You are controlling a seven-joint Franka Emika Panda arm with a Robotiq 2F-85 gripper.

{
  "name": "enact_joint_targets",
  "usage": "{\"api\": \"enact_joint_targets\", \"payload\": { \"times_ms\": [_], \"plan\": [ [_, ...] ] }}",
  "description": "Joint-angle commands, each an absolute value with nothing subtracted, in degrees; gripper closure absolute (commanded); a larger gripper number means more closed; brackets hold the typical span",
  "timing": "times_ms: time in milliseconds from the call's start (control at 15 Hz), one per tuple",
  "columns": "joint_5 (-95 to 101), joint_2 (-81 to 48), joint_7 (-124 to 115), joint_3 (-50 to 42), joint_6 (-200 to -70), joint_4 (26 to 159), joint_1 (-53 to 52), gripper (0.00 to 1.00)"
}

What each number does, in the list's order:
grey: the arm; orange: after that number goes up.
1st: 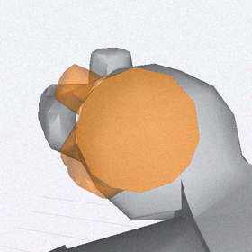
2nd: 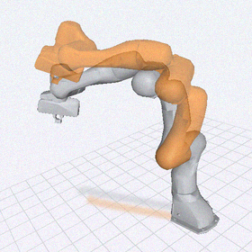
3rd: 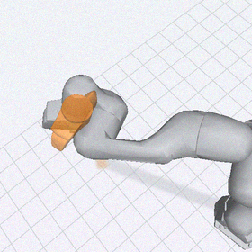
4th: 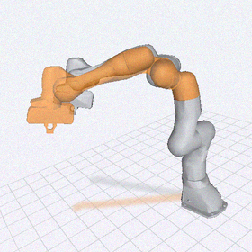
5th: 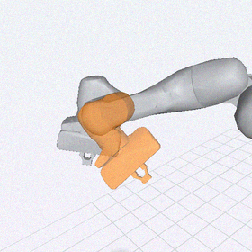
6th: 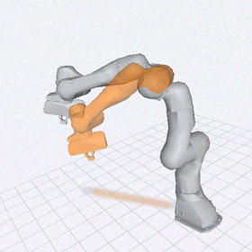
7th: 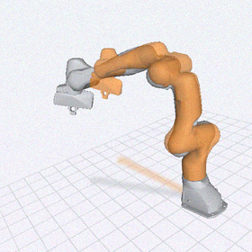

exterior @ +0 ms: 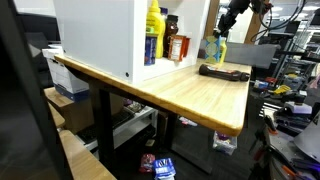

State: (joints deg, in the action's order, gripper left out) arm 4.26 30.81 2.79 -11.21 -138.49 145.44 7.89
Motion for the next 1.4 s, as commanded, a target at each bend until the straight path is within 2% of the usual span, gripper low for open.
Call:
{"api": "enact_joint_targets", "payload": {
  "times_ms": [0, 133, 200, 333, 933, 1333],
  "plan": [
    [2.0, 29.87, 5.49, -11.58, -140.28, 145.42, 7.0, 0.94],
    [1.6, 29.58, 5.58, -11.62, -140.84, 145.52, 6.61, 0.94],
    [1.82, 29.46, 5.04, -11.28, -140.86, 145.56, 6.72, 0.52],
    [2.13, 29.54, 4.54, -10.83, -141.42, 145.9, 6.75, 0.48],
    [5.56, 35.9, -5.83, -3.4, -138.41, 147.38, 9.76, 0.02],
    [3.21, 43.32, -23.99, 4.64, -121.5, 146.56, 11.42, 0.0]
  ]
}}
